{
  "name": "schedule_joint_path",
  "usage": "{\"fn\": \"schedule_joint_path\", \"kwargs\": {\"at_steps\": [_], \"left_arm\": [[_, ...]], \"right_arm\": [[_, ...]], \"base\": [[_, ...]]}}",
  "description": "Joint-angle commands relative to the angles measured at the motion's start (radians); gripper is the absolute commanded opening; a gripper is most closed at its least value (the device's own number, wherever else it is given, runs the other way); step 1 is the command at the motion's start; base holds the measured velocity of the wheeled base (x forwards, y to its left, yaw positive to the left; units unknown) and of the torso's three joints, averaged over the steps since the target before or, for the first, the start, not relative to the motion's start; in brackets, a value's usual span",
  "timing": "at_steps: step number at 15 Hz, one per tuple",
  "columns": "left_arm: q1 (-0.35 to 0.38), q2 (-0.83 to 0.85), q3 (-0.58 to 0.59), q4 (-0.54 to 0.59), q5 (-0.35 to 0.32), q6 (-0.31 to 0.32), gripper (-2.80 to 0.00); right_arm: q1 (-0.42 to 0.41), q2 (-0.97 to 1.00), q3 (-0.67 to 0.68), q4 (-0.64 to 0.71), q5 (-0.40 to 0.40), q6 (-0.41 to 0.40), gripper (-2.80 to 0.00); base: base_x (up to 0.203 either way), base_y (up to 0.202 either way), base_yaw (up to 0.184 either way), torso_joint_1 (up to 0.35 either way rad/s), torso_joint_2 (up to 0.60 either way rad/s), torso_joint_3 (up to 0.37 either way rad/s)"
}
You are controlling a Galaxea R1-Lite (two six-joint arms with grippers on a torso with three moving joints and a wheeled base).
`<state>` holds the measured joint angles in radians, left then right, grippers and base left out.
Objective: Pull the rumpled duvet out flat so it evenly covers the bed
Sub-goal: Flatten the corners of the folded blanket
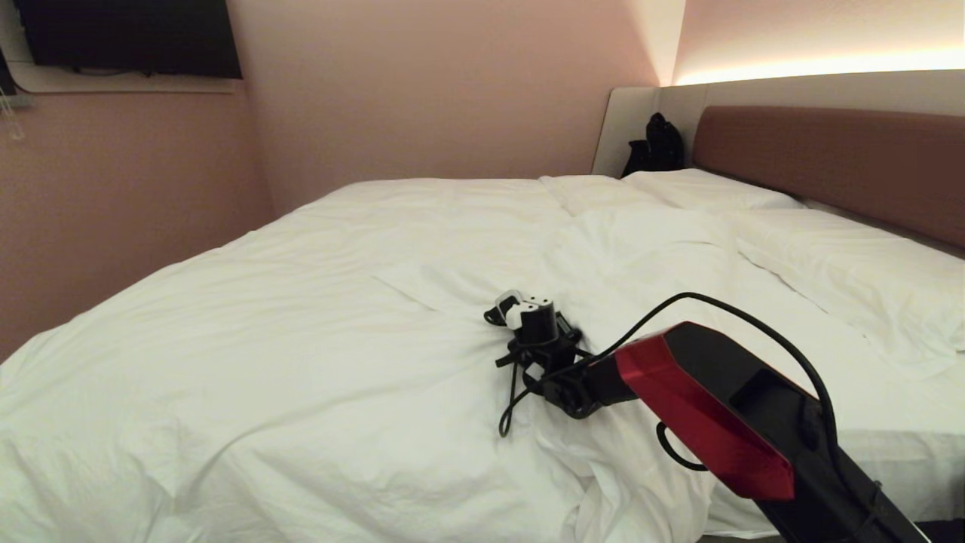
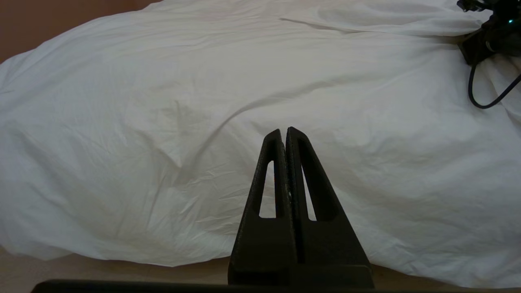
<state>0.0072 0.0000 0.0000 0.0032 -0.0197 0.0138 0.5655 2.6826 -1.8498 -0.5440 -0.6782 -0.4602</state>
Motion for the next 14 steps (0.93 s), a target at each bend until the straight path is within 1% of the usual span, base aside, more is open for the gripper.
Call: {"fn": "schedule_joint_path", "kwargs": {"at_steps": [1, 9, 14], "left_arm": [[0.0, 0.0, 0.0, 0.0, 0.0, 0.0, -2.8], [0.0, 0.0, 0.0, 0.0, 0.0, 0.0, -2.8], [0.0, 0.0, 0.0, 0.0, 0.0, 0.0, -2.8]], "right_arm": [[0.001, -0.014, 0.004, -0.004, -0.004, -0.001, -2.8], [-0.004, -0.058, 0.054, 0.004, -0.004, 0.003, -2.8], [-0.009, -0.101, 0.134, 0.004, -0.006, 0.032, -2.8]], "base": [[0.0, 0.0, 0.0, 0.0, 0.0, 0.0], [0.0, 0.0, 0.0, 0.0, 0.0, 0.0], [0.0, 0.0, 0.0, 0.0, 0.0, 0.0]]}}
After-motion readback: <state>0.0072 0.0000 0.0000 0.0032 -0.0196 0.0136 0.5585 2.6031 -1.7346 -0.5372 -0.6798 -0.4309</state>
